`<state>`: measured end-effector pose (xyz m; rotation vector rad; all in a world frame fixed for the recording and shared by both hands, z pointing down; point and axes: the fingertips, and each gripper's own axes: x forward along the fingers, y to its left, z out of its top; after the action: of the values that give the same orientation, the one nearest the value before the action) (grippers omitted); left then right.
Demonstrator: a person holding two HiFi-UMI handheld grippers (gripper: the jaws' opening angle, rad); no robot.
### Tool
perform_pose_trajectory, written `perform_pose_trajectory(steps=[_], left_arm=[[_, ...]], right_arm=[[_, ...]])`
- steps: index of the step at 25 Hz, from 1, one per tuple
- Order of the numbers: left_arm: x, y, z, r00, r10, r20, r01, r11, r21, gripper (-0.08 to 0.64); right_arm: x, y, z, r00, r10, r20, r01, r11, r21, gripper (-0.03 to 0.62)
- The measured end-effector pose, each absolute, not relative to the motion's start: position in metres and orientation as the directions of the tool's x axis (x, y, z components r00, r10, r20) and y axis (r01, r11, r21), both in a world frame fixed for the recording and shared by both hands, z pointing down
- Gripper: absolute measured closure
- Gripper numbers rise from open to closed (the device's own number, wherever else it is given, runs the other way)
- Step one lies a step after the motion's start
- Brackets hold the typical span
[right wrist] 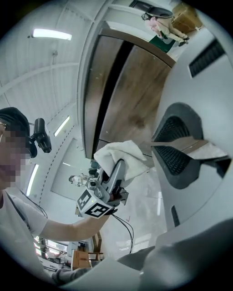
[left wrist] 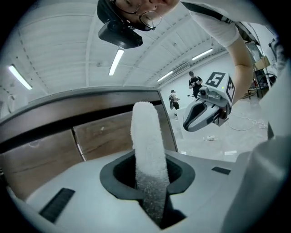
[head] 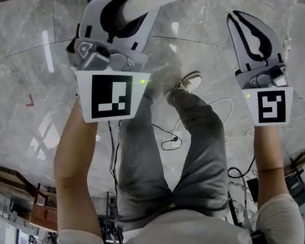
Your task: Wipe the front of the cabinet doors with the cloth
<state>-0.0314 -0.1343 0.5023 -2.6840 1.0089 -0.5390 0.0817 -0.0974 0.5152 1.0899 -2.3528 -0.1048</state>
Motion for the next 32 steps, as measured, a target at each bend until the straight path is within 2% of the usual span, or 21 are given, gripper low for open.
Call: perform_pose_trajectory(steps=[13,24,29,32], left_arm=[[-0.085,-0.128,0.324,0.606,-0.749,0.27,-0.677,-0.663,-0.319,0.456],[-0.079,-0.083,0.183,0.588,-0.775,0.232,-0.732,-0.631,-0.255,0.456],[-0.085,-0.07,0.117,0.571,-0.789,0.227,-0.744,-0.614,-0.265,0.456],[-0.089,-0.07,0.074,0.569,-0.798,0.2,-0.742,-0.603,-0.293,0.456]], right_arm=[[0.059,-0.109,0.321,-0.502,-0.757,0.417,-0.68,0.644,0.351,0.541],[0.061,-0.088,0.16,-0.488,-0.811,0.323,-0.742,0.58,0.336,0.541],[0.067,-0.065,0.102,-0.491,-0.779,0.391,-0.65,0.626,0.43,0.541],[0.074,-0.06,0.069,-0.475,-0.792,0.385,-0.672,0.608,0.422,0.541]])
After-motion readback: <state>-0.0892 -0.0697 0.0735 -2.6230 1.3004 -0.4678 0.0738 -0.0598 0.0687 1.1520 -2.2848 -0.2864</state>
